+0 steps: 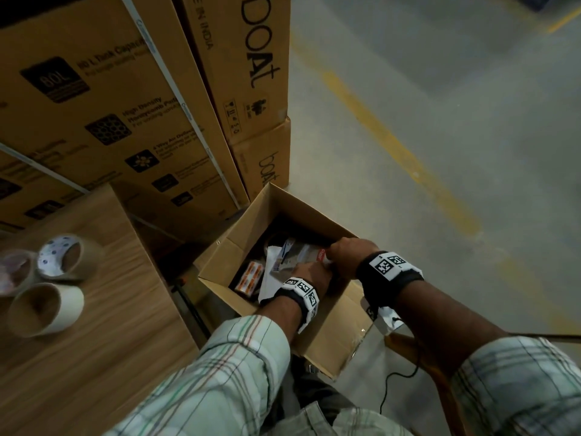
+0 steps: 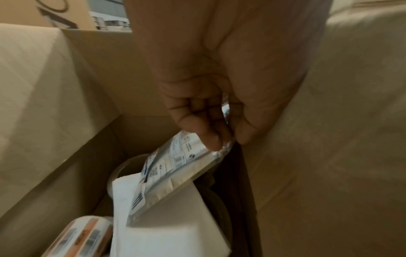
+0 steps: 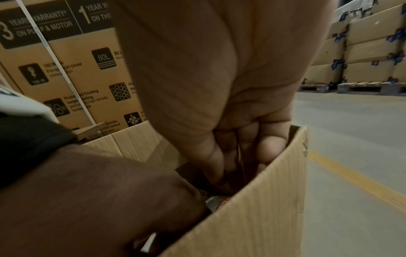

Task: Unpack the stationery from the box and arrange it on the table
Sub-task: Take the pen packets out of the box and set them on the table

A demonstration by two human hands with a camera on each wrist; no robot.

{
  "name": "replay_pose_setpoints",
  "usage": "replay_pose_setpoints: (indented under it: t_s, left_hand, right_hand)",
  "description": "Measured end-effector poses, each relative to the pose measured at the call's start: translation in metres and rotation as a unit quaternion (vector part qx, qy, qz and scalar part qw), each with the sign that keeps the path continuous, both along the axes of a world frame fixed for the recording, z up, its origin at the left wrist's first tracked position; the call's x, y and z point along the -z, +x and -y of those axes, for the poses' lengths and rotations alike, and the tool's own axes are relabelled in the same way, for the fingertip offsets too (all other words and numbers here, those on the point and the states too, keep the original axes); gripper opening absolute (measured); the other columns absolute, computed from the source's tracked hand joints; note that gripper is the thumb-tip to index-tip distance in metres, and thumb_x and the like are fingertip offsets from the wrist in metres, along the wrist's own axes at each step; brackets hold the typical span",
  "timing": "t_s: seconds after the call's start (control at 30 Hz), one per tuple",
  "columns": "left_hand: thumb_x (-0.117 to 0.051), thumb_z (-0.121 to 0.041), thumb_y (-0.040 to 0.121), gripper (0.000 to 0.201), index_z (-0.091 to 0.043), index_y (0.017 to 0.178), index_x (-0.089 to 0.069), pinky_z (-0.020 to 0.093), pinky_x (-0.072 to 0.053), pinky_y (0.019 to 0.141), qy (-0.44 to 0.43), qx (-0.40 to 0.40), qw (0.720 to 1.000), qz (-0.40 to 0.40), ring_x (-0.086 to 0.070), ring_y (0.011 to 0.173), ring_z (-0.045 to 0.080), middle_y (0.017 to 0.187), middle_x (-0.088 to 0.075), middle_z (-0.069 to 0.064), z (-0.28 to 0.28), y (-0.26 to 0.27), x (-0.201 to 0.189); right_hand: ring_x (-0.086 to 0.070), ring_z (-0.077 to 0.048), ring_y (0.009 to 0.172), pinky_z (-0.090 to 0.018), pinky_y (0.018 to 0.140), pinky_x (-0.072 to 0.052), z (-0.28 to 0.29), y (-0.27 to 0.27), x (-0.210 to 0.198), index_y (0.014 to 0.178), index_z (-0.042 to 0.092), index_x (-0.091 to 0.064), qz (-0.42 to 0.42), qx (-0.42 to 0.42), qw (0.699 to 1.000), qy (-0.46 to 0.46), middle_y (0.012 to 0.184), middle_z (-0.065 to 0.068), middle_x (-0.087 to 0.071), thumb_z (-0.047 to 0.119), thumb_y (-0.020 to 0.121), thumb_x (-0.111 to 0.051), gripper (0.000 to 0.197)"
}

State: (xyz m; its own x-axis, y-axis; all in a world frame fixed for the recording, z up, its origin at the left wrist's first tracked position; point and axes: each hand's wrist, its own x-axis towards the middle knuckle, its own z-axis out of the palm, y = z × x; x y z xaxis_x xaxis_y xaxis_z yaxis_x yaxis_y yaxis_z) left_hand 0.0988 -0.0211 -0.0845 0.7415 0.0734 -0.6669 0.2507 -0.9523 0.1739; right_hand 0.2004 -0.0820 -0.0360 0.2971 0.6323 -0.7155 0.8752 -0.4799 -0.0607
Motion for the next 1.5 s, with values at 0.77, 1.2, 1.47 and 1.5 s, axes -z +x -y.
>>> replay_pose_setpoints:
  t_s: [0.77, 1.2, 1.47, 1.5]
  left_hand:
    - [-0.048, -0.018, 0.092, 0.008, -0.016, 0.100, -0.048, 0.036, -0.047, 0.076, -0.105, -0.323, 0.917, 0.207, -0.058, 0.087, 0.029, 0.094, -0.061, 0.012, -0.091, -0.070, -0.088]
    - [-0.058, -0.015, 0.088, 0.020, -0.028, 0.100, -0.067, 0.031, -0.052, 0.085, -0.092, -0.395, 0.823, 0.399, -0.064, 0.094, 0.013, 0.100, -0.071, -0.005, -0.121, -0.186, -0.174]
    - [-0.052, -0.014, 0.090, 0.019, -0.020, 0.098, -0.068, 0.037, -0.054, 0.079, 0.019, -0.436, 0.773, 0.460, -0.065, 0.090, 0.018, 0.097, -0.072, 0.000, -0.133, -0.323, -0.197]
    - [-0.053, -0.013, 0.090, 0.018, -0.020, 0.098, -0.068, 0.038, -0.054, 0.080, 0.008, -0.455, 0.757, 0.468, -0.064, 0.090, 0.017, 0.097, -0.071, 0.000, -0.129, -0.341, -0.192]
  right_hand:
    - [-0.048, -0.027, 0.107, -0.040, 0.086, -0.040, -0.019, -0.019, -0.051, 0.121, 0.035, -0.054, 0.088, -0.050, 0.967, 0.235, 0.114, 0.002, -0.063, 0.033, 0.089, -0.056, 0.032]
    - [-0.057, -0.025, 0.081, -0.036, 0.060, -0.050, -0.081, -0.110, -0.124, 0.099, 0.020, -0.061, -0.030, -0.127, 0.863, 0.488, 0.092, -0.004, -0.058, 0.022, 0.083, -0.063, 0.016]
    - [-0.061, -0.018, 0.094, -0.029, 0.077, -0.048, -0.124, -0.235, -0.138, 0.129, 0.017, -0.046, -0.173, -0.108, 0.808, 0.553, 0.104, -0.004, -0.064, 0.017, 0.081, -0.068, 0.052]
    - [-0.061, -0.015, 0.094, -0.027, 0.079, -0.048, -0.126, -0.252, -0.137, 0.132, 0.020, -0.044, -0.189, -0.104, 0.810, 0.546, 0.104, -0.001, -0.066, 0.017, 0.080, -0.069, 0.057]
